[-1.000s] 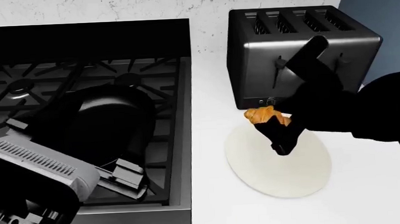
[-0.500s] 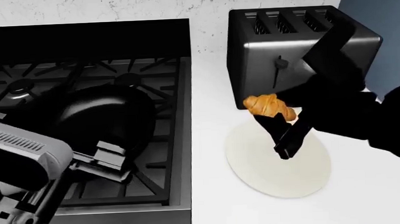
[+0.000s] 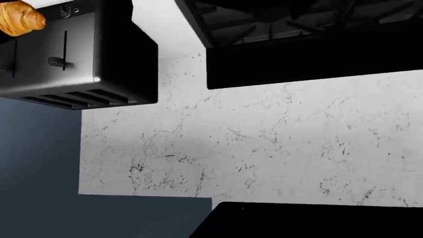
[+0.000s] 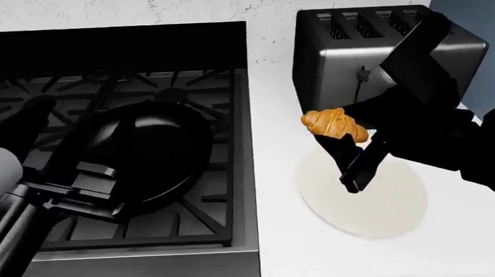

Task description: Pick the croissant and place it on the pan. Then turn on the stove to warm the croissant.

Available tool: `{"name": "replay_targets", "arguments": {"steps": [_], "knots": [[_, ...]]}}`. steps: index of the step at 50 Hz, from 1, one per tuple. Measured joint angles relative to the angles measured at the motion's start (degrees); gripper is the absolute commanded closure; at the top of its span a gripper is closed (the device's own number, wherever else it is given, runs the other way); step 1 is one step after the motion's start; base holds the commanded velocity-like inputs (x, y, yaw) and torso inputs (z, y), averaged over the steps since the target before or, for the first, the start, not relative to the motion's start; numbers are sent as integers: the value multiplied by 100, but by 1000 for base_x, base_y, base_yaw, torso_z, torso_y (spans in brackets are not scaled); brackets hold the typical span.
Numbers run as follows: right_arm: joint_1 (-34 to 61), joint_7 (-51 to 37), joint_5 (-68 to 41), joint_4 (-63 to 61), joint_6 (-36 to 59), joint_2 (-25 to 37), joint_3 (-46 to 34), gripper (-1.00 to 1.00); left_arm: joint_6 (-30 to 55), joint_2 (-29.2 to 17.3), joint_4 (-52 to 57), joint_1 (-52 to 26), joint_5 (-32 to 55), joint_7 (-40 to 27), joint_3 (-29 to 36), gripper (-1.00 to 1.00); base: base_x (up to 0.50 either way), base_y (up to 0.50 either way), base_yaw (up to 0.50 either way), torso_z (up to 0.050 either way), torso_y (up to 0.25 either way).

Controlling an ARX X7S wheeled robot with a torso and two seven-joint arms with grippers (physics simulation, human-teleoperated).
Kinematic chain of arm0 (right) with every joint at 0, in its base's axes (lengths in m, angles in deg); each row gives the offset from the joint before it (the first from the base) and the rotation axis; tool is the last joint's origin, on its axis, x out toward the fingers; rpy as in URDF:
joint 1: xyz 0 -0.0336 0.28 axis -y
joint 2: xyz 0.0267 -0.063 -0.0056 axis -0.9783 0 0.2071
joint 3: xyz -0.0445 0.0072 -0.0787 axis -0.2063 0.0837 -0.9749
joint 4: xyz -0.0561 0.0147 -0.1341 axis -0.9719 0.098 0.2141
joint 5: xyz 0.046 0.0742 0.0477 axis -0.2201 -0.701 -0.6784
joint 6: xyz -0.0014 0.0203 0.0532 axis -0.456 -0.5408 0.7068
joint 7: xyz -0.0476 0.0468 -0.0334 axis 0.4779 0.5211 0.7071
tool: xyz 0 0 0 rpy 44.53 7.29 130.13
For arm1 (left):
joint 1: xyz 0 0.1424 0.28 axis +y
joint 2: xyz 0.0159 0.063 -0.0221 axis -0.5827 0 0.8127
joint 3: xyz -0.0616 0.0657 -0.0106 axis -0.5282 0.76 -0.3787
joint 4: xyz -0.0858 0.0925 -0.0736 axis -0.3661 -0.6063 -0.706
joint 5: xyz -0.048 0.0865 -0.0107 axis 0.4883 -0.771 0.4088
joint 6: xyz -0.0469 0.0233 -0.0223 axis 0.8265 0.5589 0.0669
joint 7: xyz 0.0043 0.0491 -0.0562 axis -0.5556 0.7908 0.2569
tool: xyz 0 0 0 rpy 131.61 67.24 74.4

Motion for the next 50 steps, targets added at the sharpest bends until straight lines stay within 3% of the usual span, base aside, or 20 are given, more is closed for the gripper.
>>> {"name": "replay_targets", "arguments": {"steps": [34, 50], "knots": [[222, 171, 223, 36, 73, -106, -166, 100, -260, -162, 208, -73, 469, 145, -424, -100, -140, 493, 0, 0, 0], [336, 135, 438, 309, 56, -325, -248, 100, 111, 372, 301, 106, 293, 803, -951, -100, 0, 53, 0, 0, 0]]}}
